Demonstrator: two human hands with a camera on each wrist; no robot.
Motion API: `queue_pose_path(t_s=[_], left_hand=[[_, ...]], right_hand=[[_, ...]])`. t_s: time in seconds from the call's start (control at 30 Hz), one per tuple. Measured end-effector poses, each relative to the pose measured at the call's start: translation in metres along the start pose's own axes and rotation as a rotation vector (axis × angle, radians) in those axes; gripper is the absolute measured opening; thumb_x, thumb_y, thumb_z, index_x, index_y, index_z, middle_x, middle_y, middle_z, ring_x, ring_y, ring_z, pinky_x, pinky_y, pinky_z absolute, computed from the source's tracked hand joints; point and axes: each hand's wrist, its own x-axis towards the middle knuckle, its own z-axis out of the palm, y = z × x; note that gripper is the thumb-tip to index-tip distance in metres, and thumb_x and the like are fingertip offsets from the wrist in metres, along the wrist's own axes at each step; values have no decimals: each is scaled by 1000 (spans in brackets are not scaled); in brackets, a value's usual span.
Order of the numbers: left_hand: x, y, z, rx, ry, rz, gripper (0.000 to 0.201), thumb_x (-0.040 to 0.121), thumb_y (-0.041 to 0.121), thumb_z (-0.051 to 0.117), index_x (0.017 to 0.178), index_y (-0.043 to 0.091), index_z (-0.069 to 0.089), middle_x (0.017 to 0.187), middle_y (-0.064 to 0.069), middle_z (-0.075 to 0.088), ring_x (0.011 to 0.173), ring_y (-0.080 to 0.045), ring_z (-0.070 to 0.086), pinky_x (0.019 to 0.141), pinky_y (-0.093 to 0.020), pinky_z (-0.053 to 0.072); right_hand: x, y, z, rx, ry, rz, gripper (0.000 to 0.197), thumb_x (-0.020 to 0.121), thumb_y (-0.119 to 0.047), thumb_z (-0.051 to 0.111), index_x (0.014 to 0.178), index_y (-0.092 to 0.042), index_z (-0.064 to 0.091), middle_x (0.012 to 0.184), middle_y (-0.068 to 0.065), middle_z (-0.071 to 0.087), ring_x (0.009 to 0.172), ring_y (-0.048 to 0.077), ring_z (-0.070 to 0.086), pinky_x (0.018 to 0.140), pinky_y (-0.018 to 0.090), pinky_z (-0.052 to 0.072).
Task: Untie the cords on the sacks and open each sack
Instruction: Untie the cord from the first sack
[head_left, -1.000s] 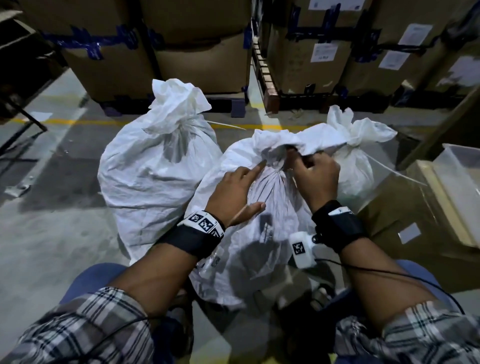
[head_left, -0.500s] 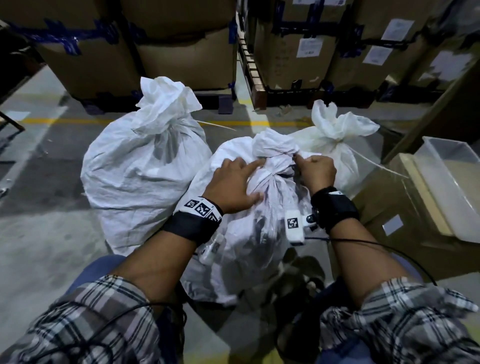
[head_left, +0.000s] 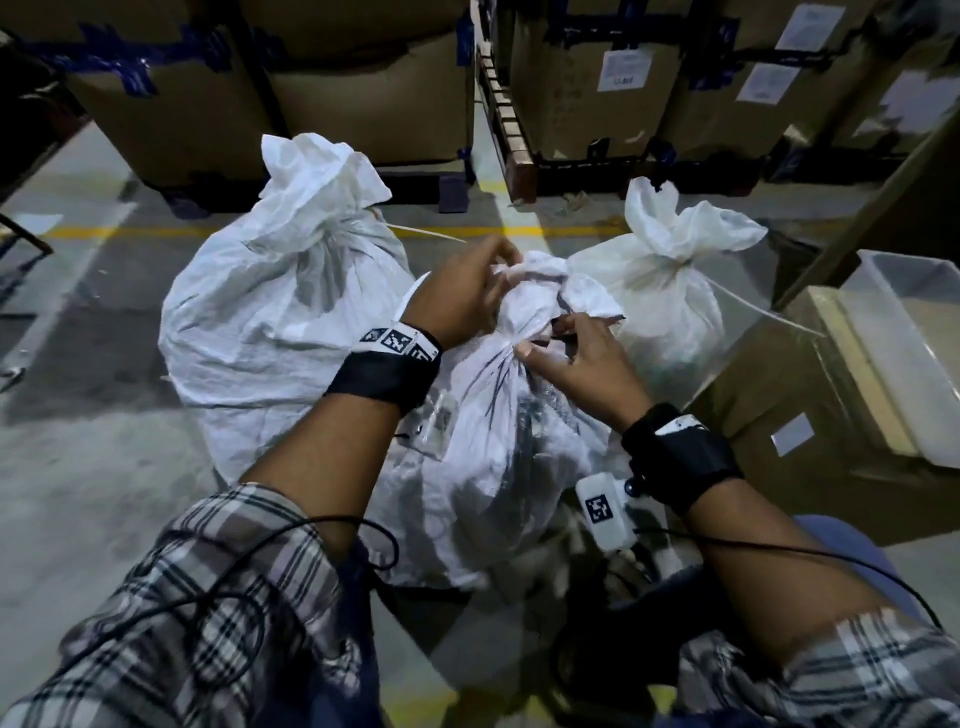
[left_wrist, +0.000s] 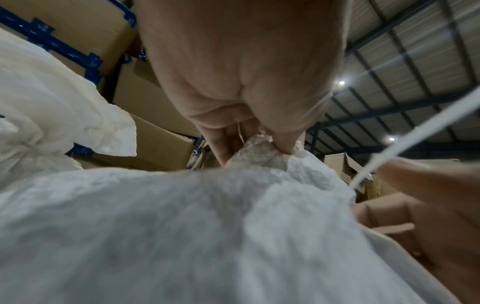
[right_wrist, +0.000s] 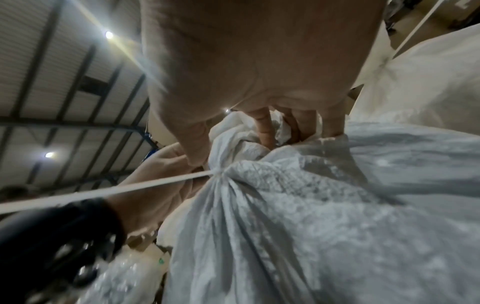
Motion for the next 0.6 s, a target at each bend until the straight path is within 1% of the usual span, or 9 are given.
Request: queue_pose_path(t_s=[0.07, 0.17, 0.3, 0.37, 0.4, 0.43, 0.5, 0.57, 0.6], left_hand=[[5, -1, -8, -90, 92, -70, 21, 105, 28, 47, 101, 16, 64, 91, 3, 70, 83, -19, 66, 69, -25, 45], [11, -1, -23, -318, 160, -105, 21, 104, 20, 49, 96, 18, 69, 91, 12, 70, 92, -10, 67, 81, -23, 49], [1, -11, -33, -511, 179, -188, 14, 104, 21, 51, 105, 16, 64, 91, 8, 66, 74, -7, 64, 67, -30, 55], [-9, -17, -36, -425, 291, -161, 16, 100, 30, 58, 109, 17, 59, 101, 3, 62, 85, -13, 64, 73, -35, 58], [-14, -19, -38, -331, 349, -88, 19, 96, 35, 63, 107, 20, 57, 102, 3, 60, 88, -13, 62, 74, -31, 55], [-18, -21, -41, -253, 361, 8, 22, 93, 39, 68, 104, 24, 55, 100, 3, 59, 86, -12, 59, 72, -23, 50], [-28, -21, -41, -127, 231, 181, 28, 88, 47, 74, 100, 28, 57, 97, 7, 59, 84, -7, 57, 71, -11, 41], [-35, -22, -35, -48, 116, 233, 31, 85, 43, 79, 107, 27, 63, 104, 8, 57, 91, -4, 58, 76, -12, 44], [-36, -22, -33, -43, 125, 206, 30, 85, 36, 79, 109, 25, 65, 108, 6, 56, 94, -5, 59, 79, -18, 49]], right_hand=[[-5, 3, 5, -23, -5, -85, 58, 81, -56, 74, 123, -23, 52, 119, -2, 48, 111, 11, 48, 87, 26, 38], [-6, 4, 16, -48, -18, -222, 56, 89, -43, 71, 135, -21, 51, 125, 5, 50, 115, 16, 50, 91, 22, 36], [6, 5, 23, -41, -9, -196, 45, 95, -23, 64, 139, -18, 56, 124, 13, 51, 120, 24, 49, 84, 16, 29], [13, 10, 16, 32, 3, -152, 41, 95, -16, 64, 135, -18, 60, 117, 7, 50, 114, 18, 51, 83, 11, 30], [15, 11, 13, 71, -2, -140, 40, 94, -14, 64, 134, -18, 61, 115, 6, 49, 111, 17, 52, 84, 10, 31], [16, 12, 11, 111, -11, -129, 39, 94, -12, 65, 133, -18, 62, 114, 6, 50, 111, 18, 54, 87, 13, 34], [16, 10, 11, 179, -36, -108, 37, 94, -10, 65, 130, -17, 65, 116, 13, 56, 112, 24, 58, 98, 26, 42], [15, 7, 11, 214, -50, -108, 34, 93, -9, 66, 126, -18, 67, 115, 18, 60, 110, 29, 61, 103, 39, 46], [14, 5, 11, 253, -60, -124, 34, 93, -7, 66, 124, -18, 68, 116, 18, 64, 110, 28, 62, 104, 42, 46]])
